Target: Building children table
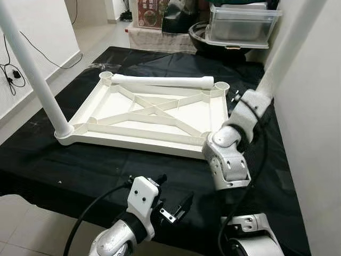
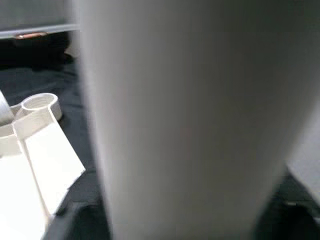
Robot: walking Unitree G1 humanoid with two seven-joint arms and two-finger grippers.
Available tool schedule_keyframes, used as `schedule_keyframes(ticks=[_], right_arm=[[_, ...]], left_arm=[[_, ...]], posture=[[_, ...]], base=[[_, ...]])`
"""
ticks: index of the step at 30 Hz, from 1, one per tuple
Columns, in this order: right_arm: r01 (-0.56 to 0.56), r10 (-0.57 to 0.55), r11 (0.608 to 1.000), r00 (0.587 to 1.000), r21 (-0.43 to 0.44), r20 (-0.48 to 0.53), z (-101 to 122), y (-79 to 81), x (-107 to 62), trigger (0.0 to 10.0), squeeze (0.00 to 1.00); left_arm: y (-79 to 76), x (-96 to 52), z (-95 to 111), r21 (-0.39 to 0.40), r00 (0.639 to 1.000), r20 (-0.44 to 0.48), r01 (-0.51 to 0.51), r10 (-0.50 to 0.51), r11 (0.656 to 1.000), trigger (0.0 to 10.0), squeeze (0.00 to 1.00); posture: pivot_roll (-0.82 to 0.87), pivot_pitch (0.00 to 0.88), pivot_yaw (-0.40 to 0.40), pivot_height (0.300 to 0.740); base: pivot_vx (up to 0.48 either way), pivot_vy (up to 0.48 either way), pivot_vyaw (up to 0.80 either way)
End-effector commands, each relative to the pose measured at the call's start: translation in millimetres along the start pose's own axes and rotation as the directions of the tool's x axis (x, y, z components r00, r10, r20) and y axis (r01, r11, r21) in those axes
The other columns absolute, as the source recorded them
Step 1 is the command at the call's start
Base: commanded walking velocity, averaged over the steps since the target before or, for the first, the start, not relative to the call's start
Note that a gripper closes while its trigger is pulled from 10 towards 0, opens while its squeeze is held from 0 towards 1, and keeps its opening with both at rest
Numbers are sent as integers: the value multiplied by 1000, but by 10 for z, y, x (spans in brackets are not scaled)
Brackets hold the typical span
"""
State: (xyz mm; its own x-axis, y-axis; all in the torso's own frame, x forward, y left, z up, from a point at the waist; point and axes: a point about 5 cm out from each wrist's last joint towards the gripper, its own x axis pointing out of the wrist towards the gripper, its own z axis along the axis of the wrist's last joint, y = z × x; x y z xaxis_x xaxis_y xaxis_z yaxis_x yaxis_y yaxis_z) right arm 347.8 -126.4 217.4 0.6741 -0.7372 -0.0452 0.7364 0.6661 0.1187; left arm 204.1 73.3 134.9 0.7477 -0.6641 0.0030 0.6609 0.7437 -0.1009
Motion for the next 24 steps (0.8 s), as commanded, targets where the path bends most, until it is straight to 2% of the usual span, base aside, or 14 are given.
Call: schedule_keyframes(ticks=[1, 8, 9, 17, 24], right_arm=[[-79, 88, 996, 973, 48, -212, -332, 193, -416, 10000, 1000], [-84, 91, 995, 978, 47, -185, -312, 201, -426, 10000, 1000], [-100, 108, 994, 980, 54, -168, -292, 215, -429, 10000, 0], [-250, 264, 963, 950, 99, -169, -264, 262, -490, 10000, 0], [-334, 344, 939, 923, 85, -172, -305, 161, -472, 10000, 0]], left_arm=[[7, -9, -59, -2, 1000, -24, 1, -1, 1000, 10000, 0], [8, -10, -69, -2, 1000, -26, 3, -3, 1000, 10000, 0], [8, -10, -71, -3, 1000, -27, 3, -3, 1000, 10000, 0], [17, -1, -77, -5, 1000, -30, 6, -6, 1000, 10000, 0], [25, 13, -85, -6, 1000, -28, 5, -5, 1000, 10000, 0]], posture=[[61, 104, -31, 740], [62, 104, -31, 740], [62, 104, -31, 740], [58, 105, -27, 740], [48, 99, -29, 740]], base=[[0, 0, 0], [0, 0, 0], [0, 0, 0], [0, 0, 0], [0, 0, 0]])
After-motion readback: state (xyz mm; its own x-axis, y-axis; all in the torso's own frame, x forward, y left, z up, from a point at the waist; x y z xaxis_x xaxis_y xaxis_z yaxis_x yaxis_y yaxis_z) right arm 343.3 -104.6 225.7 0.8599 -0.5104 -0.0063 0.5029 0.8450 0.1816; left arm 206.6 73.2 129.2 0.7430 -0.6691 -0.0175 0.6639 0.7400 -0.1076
